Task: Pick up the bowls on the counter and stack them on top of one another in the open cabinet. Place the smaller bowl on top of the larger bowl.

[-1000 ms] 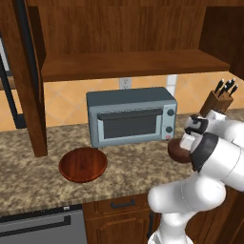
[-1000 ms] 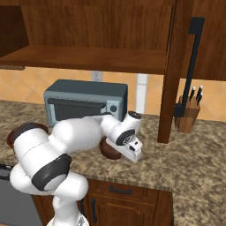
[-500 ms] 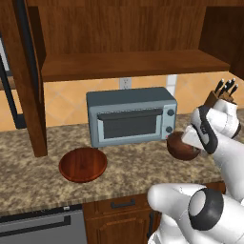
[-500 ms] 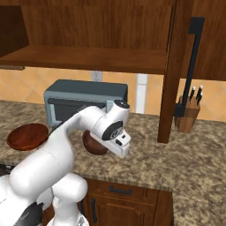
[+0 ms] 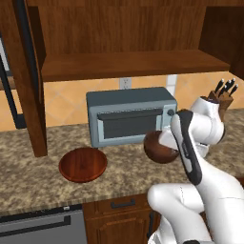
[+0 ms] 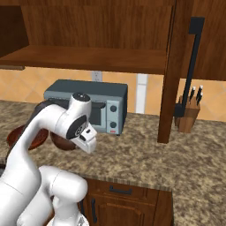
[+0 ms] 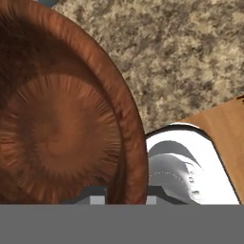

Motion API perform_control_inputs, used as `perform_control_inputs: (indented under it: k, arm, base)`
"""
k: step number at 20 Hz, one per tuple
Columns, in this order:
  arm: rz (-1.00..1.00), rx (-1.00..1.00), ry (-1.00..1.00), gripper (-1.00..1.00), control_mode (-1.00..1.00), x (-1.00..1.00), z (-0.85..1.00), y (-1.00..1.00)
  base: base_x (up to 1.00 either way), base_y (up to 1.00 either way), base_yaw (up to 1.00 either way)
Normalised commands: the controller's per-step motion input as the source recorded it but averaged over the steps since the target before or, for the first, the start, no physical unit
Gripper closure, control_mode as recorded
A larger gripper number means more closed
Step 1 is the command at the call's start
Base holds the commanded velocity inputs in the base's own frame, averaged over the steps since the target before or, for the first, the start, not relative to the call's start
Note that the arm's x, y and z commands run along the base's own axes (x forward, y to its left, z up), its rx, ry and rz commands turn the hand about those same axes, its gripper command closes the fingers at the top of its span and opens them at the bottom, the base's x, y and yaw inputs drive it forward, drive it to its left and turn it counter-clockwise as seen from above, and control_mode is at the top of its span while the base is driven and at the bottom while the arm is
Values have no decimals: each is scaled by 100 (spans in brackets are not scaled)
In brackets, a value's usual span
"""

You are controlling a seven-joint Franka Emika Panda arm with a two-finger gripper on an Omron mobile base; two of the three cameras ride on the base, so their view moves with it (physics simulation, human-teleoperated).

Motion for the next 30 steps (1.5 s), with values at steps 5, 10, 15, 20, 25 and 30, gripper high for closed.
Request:
perform_control_inputs:
  k: [5, 10, 15, 20, 25, 30]
  arm:
    - [3, -7, 0, 100, -100, 0, 37, 100]
    - [3, -10, 4, 100, -100, 0, 28, 100]
    - [3, -4, 7, 100, -100, 31, 5, 86]
    - [1, -7, 4, 100, -100, 41, 0, 90]
    - [2, -7, 1, 100, -100, 33, -11, 49]
    - [0, -10, 1, 100, -100, 43, -25, 20]
  base:
    - [0, 0, 0]
    - [0, 0, 0]
    - [0, 0, 0]
    - [0, 0, 0]
    - [0, 0, 0]
    - [0, 0, 0]
